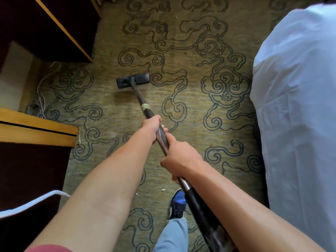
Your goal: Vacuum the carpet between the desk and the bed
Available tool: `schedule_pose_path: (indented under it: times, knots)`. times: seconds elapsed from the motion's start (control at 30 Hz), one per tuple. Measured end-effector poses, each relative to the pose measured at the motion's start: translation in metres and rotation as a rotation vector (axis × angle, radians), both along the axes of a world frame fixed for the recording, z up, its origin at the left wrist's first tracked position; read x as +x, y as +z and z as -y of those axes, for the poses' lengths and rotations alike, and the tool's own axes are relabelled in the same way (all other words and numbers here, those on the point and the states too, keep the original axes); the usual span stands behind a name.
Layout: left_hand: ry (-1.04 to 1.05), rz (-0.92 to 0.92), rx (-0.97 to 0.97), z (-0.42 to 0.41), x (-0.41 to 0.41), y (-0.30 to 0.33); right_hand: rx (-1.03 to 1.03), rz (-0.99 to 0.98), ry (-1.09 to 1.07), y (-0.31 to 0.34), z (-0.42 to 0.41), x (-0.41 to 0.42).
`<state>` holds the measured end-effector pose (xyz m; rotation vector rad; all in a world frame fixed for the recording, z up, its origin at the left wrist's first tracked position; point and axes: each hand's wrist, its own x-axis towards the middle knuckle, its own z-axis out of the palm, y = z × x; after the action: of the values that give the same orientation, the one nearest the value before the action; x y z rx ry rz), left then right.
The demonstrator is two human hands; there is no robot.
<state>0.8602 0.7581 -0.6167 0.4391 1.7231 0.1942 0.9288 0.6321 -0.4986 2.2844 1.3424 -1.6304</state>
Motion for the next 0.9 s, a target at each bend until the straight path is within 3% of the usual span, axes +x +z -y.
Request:
schedule_pose_path:
  times: [0.23, 0.67, 0.9]
  knots:
    - [0.052, 0.051, -0.016, 0.106, 0.019, 0.046, 0.009, 0.107, 0.032, 0.054, 0.108, 0.013]
    - [-0.026, 0.072, -0.165, 0.366, 0.030, 0.032, -0.131, 0.058, 0.006, 0.068, 0.352, 0.023]
    - [-0.090, 0.086, -0.182, 0.396, 0.017, -0.001, -0.207, 0.009, -0.008, 0.034, 0.375, 0.011]
